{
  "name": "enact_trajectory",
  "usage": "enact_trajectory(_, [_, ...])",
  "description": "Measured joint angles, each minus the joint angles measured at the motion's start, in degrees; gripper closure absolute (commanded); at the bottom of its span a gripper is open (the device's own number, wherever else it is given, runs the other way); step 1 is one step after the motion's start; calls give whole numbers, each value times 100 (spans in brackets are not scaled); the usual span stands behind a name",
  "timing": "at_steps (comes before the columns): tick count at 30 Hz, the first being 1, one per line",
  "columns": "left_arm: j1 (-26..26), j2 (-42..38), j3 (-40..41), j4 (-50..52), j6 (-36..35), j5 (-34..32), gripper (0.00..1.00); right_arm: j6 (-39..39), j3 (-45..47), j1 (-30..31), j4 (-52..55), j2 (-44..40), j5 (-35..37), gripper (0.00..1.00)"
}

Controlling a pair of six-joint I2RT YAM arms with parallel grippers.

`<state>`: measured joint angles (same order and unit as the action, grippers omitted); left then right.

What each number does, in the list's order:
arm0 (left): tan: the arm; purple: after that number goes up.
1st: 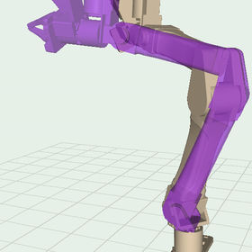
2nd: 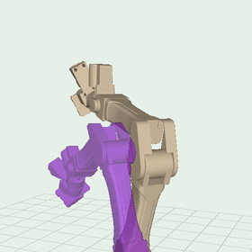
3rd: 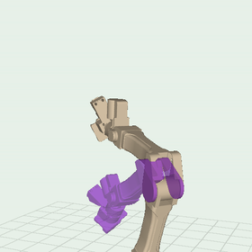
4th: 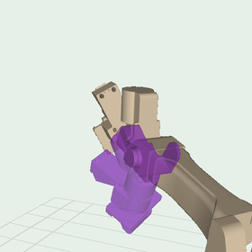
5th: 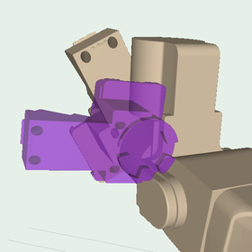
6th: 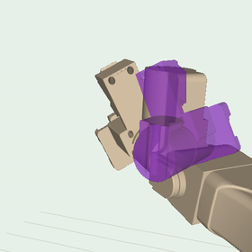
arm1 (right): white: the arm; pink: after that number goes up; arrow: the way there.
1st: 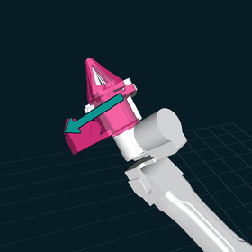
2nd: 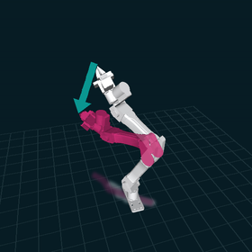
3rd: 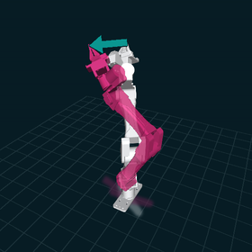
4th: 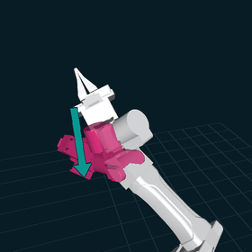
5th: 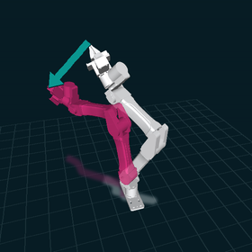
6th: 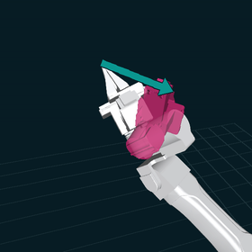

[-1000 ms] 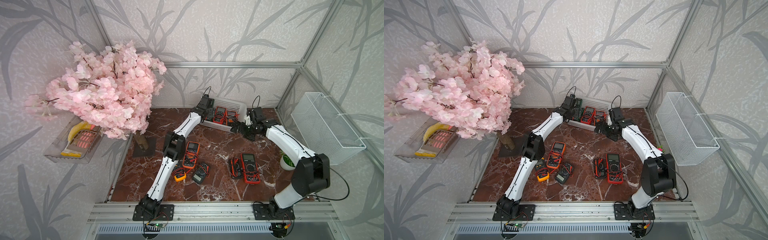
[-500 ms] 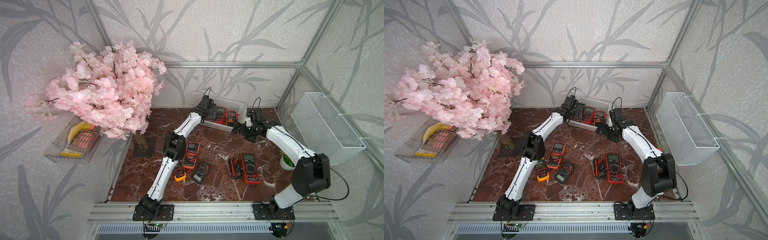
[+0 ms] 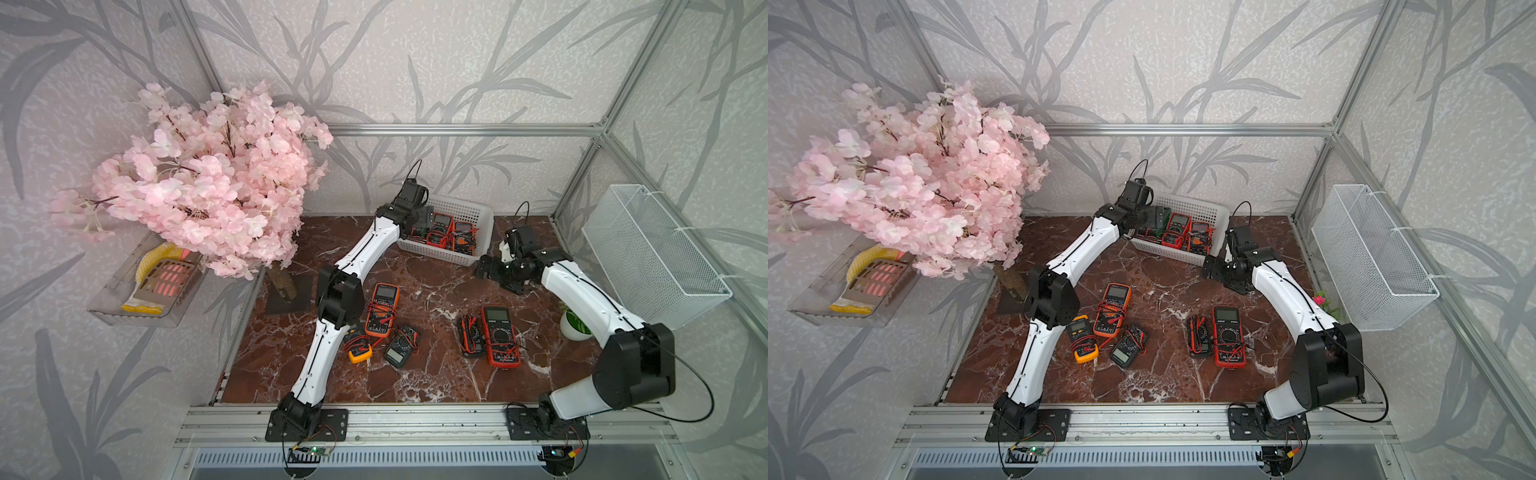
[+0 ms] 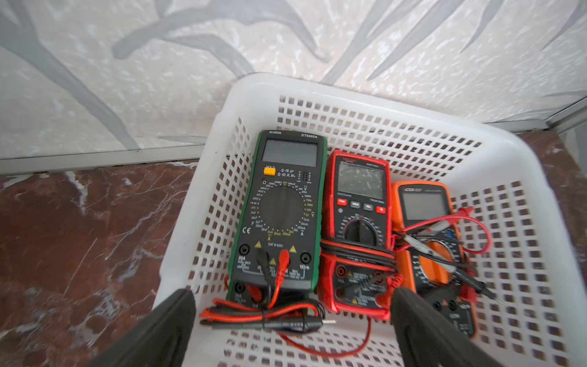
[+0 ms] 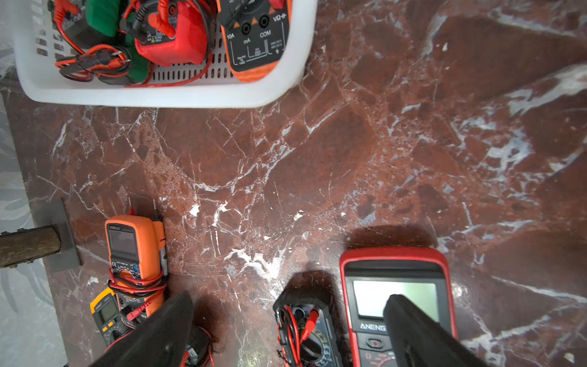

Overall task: Put the multimeter into the basket
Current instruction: Place the multimeter in the basket, then adjust the basket at the center of the board.

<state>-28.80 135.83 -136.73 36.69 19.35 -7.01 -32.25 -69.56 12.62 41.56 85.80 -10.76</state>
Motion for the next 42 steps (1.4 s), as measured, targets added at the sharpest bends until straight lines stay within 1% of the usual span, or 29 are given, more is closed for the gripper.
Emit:
enact_trajectory(6, [-74, -890, 857, 315, 407, 122, 0, 85, 232, -31, 201, -164, 181, 1])
enact_trajectory(11, [-140, -1397, 1786, 638, 758, 409, 0, 87, 511, -31, 317, -227, 313, 1])
enact_trajectory(16, [-223, -2031, 2931, 920, 986, 601, 0, 83, 822, -33, 525, -341, 481, 1])
enact_trajectory(19, [-245, -2588, 3641, 935, 1084, 717, 0, 81, 981, -31, 584, -391, 590, 1])
enact_trajectory(22, [-260, -3119, 4172, 833, 1104, 702, 0, 68, 1147, -33, 664, -431, 680, 1])
enact_trajectory(24, [-258, -3392, 4461, 660, 1095, 651, 0, 39, 1220, -33, 686, -450, 721, 1])
enact_trajectory(26, [-219, -3480, 4548, 540, 1071, 601, 0, -17, 1252, -33, 702, -476, 728, 1])
enact_trajectory(28, [-142, -3368, 4441, 444, 1047, 527, 0, -83, 1255, -31, 713, -527, 728, 1])
enact_trajectory(30, [-68, -3047, 4065, 507, 1019, 402, 0, -155, 1255, -33, 717, -590, 728, 1])
enact_trajectory(36, [55, -1502, 2103, 754, 1064, -118, 0, -323, 1252, -31, 737, -726, 728, 1])
enact_trajectory(42, [131, -133, 153, 1338, 1329, -647, 0, -372, 1213, -31, 802, -778, 726, 1])
